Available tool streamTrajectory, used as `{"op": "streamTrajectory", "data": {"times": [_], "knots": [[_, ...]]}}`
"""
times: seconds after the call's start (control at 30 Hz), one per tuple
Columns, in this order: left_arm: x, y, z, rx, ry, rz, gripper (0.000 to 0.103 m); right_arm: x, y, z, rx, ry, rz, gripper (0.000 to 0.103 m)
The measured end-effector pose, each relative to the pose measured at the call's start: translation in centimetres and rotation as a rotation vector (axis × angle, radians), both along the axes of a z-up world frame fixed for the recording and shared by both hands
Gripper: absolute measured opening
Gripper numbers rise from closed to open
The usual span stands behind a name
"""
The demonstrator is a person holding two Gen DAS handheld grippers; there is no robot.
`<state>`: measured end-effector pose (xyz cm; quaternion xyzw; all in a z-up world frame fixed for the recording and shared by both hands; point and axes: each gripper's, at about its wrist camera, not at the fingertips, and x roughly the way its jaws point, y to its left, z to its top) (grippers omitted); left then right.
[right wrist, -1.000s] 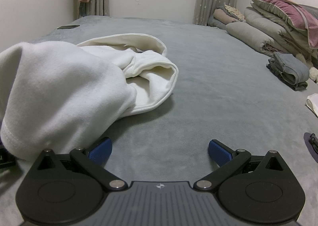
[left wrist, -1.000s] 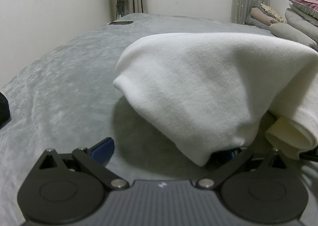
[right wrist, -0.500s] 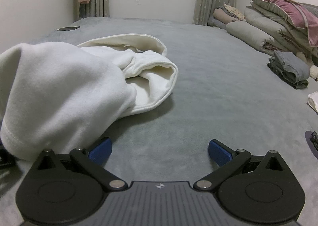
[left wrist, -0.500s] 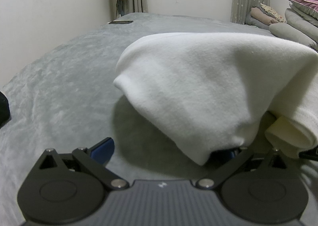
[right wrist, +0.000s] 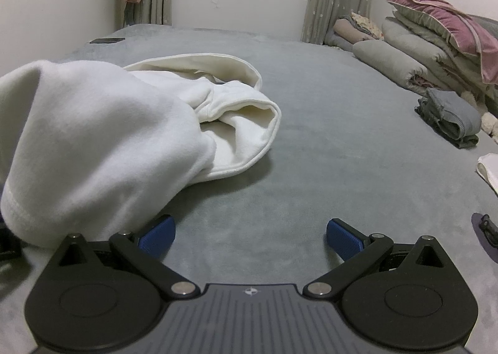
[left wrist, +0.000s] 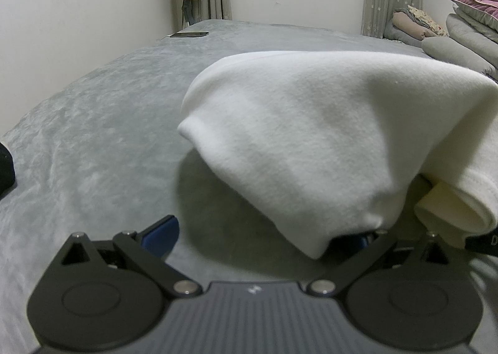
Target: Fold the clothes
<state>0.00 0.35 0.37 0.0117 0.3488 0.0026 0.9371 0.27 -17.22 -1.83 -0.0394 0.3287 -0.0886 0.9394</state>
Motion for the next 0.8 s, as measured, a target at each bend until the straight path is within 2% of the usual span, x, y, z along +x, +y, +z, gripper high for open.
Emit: {"op": "streamTrajectory", "data": {"times": [0.8], "knots": [[-0.17,-0.2,-0.08,0.001,-0.001,0.0,0.103,0.08,0.5,-0.07,-0.035,0.0,0.002,0.103]]}}
